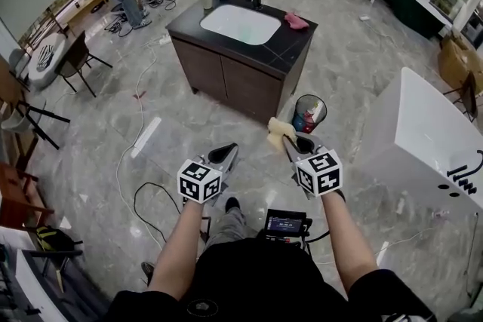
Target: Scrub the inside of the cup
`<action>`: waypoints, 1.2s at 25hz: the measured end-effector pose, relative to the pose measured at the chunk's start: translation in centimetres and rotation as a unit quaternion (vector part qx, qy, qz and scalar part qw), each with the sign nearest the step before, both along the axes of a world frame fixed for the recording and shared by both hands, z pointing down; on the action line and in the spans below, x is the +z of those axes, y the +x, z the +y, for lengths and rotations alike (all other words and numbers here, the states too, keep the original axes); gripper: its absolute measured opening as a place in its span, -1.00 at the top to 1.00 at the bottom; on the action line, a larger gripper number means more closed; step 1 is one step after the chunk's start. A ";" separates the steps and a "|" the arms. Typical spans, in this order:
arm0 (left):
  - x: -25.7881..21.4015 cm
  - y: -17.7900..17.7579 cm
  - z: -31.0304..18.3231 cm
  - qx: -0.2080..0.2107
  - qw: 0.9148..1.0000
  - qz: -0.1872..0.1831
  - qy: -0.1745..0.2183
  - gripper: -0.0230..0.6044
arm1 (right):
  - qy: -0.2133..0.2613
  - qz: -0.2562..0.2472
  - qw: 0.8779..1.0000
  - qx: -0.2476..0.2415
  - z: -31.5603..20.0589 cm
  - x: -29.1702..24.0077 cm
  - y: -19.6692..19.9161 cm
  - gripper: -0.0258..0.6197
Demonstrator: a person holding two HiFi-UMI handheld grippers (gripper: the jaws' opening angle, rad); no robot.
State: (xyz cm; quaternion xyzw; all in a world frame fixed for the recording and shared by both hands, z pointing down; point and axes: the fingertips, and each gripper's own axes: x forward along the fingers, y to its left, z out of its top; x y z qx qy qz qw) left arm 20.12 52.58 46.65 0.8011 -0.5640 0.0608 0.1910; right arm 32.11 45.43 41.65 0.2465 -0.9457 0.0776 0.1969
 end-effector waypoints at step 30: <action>2.7 -14.0 -17.3 0.071 0.996 0.025 -0.037 0.93 | -0.027 0.027 0.997 0.072 -15.8 2.4 -13.2 0.79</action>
